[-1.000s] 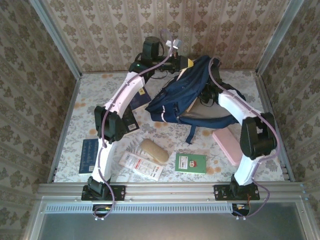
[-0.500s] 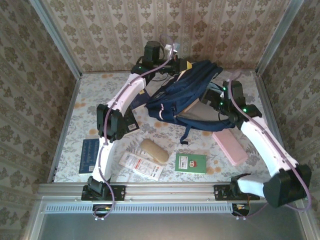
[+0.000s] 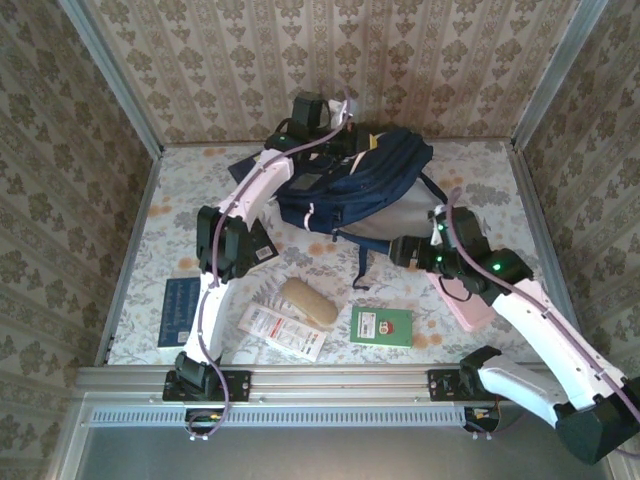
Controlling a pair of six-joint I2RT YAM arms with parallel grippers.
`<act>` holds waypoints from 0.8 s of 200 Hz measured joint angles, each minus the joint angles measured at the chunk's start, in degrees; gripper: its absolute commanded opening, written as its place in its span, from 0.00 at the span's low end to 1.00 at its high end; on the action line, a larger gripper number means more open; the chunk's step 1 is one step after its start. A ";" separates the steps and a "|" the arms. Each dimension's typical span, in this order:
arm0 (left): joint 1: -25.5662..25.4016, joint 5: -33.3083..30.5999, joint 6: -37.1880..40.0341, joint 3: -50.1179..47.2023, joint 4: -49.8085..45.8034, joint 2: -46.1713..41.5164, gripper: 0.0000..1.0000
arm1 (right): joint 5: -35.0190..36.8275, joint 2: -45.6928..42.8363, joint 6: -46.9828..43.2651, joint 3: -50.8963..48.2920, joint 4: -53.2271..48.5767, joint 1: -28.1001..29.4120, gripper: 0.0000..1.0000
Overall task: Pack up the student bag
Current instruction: Pick up the glasses case at the center of the table.
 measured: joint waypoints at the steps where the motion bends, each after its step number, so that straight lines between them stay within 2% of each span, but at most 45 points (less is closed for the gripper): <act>1: 0.00 -0.02 0.02 0.00 -0.04 0.07 0.00 | -0.07 0.22 -0.13 0.00 -0.28 0.55 0.97; 56: -0.55 0.09 0.20 0.85 -1.25 4.85 0.00 | 1.40 10.10 -4.90 0.04 -1.01 20.85 0.99; 92: -0.61 0.90 0.26 0.85 -2.51 5.09 0.00 | 4.15 22.53 -8.59 3.28 2.19 31.43 1.00; 124: -0.61 1.66 0.66 0.66 -3.04 5.07 0.00 | 6.49 35.01 -12.11 10.23 5.77 35.93 1.00; 160: -0.37 2.80 0.63 -1.68 -2.69 4.50 0.00 | 7.32 44.59 -14.49 15.82 8.41 36.37 1.00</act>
